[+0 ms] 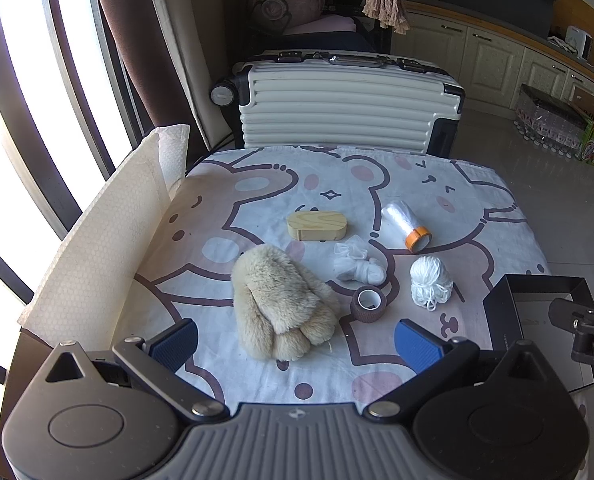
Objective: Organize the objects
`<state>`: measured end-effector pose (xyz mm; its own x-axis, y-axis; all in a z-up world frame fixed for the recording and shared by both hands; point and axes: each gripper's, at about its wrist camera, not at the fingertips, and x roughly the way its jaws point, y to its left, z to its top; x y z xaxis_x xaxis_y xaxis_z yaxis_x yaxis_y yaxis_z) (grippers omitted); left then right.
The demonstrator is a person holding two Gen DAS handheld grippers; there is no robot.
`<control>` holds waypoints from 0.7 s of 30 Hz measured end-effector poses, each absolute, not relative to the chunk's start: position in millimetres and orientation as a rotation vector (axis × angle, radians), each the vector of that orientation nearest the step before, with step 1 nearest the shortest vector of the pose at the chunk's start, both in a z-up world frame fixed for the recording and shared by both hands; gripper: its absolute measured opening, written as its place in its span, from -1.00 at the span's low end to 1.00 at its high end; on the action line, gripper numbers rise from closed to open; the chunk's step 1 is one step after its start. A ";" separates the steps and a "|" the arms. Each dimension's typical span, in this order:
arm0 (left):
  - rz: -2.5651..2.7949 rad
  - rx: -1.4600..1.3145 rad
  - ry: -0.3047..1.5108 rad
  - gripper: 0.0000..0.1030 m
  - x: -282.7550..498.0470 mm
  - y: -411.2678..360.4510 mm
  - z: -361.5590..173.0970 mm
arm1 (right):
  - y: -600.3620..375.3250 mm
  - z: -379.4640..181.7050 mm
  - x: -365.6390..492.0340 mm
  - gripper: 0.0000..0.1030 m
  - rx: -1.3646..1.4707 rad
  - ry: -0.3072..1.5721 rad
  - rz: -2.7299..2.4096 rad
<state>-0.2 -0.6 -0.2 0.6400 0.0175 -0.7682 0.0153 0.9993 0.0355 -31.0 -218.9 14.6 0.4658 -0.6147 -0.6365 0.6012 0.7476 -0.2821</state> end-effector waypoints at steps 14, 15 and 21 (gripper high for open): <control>-0.003 0.038 0.876 1.00 -0.2 -0.6 -0.1 | -218.3 14.4 -31.0 1.00 -0.011 0.788 -0.799; -0.003 0.038 0.876 1.00 -0.2 -0.6 -0.1 | -218.2 14.5 -31.2 1.00 -0.010 0.788 -0.807; -0.005 0.037 0.876 1.00 -0.2 -0.6 -0.1 | -217.9 14.7 -31.3 1.00 -0.006 0.787 -0.830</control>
